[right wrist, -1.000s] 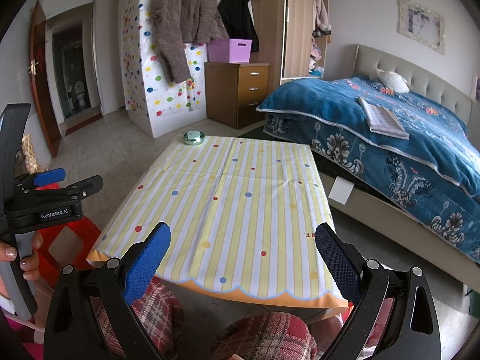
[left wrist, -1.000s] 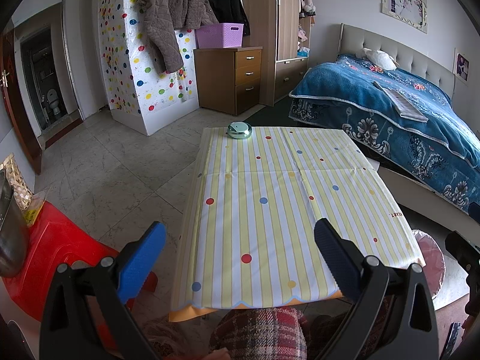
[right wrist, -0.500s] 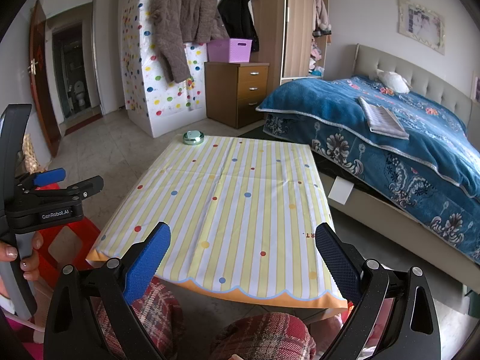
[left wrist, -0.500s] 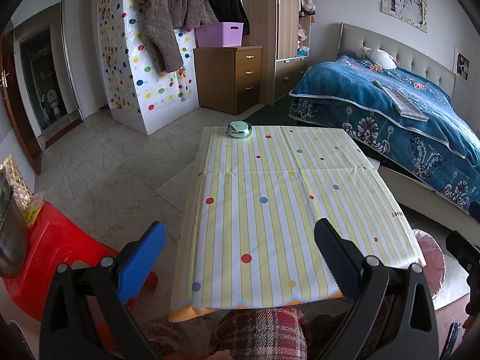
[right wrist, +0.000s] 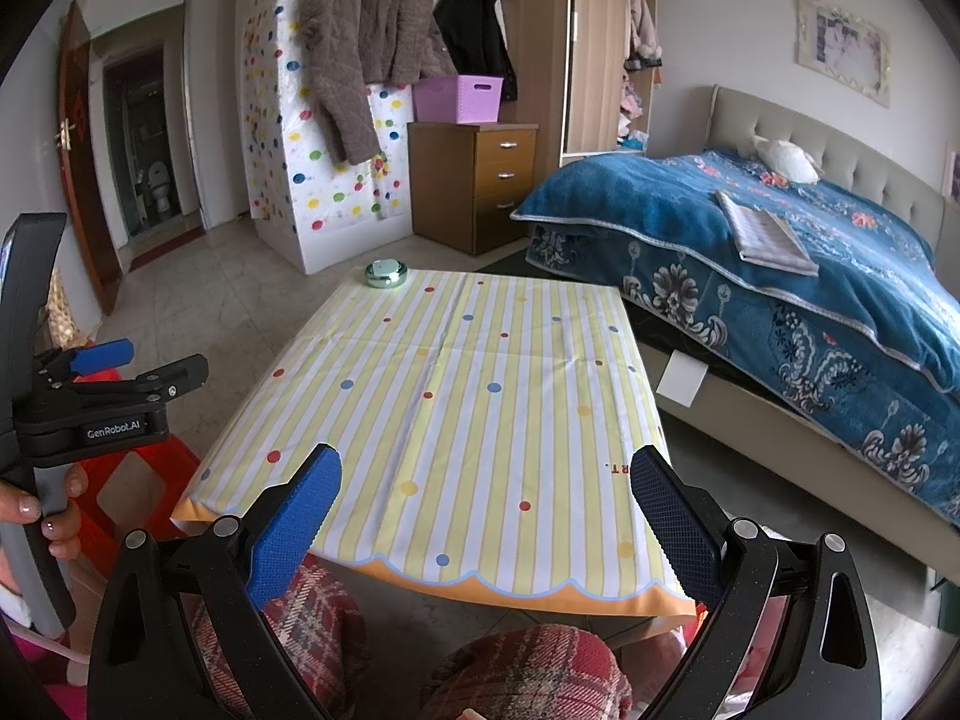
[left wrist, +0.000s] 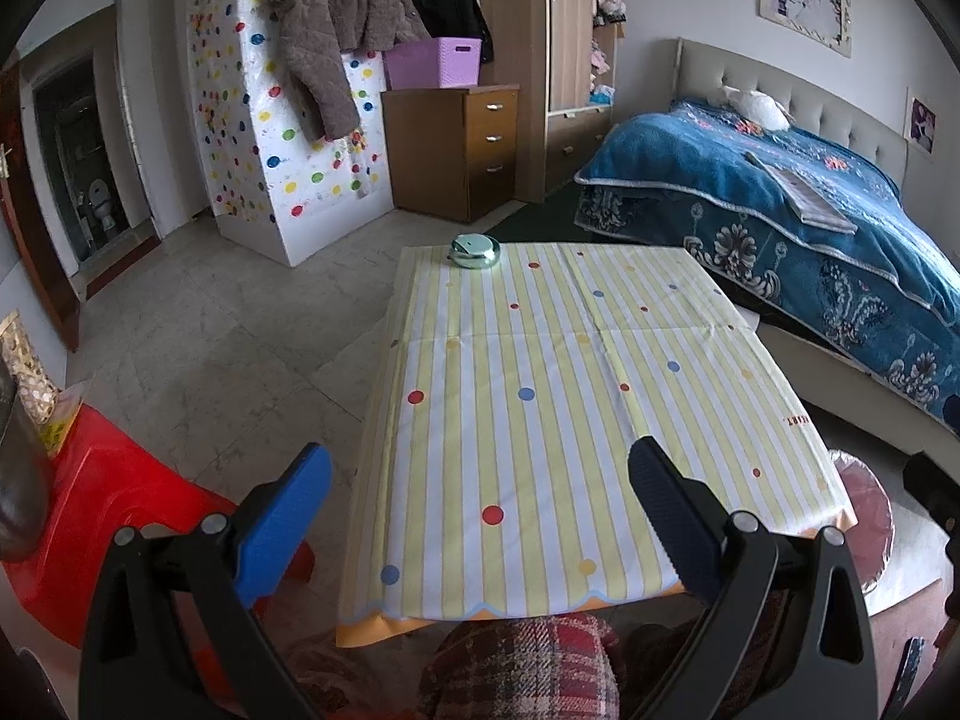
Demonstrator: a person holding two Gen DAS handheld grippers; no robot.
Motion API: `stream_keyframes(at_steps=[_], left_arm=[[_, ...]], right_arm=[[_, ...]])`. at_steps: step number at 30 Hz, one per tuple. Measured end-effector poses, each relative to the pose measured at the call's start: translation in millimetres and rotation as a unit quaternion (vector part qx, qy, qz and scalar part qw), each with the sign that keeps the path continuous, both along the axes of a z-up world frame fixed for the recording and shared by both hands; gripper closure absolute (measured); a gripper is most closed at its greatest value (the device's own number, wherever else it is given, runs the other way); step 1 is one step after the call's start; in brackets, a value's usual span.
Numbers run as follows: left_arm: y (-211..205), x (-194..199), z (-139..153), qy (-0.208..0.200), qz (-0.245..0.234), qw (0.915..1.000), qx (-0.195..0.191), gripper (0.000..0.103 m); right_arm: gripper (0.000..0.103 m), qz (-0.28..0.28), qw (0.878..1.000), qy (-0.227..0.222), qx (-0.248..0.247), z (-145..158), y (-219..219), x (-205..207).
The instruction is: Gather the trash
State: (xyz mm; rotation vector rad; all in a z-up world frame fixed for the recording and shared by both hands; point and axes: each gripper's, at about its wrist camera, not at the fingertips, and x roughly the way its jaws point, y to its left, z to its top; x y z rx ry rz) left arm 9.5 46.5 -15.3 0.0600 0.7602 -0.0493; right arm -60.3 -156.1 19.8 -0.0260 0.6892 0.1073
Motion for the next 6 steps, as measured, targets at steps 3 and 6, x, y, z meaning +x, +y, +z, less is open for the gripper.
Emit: stream_keyframes(at_steps=[3,6], left_arm=[[-3,6,-6,0.008,-0.009,0.9999,-0.003,0.007],[-4,10,-9,0.005,-0.024,0.9993,-0.029,0.007]], right_arm=[[0.007,-0.01,1.0,-0.006,0.013,-5,-15,-2],[0.007,-0.029,0.999,-0.013,0.017,-18,-38,-3]])
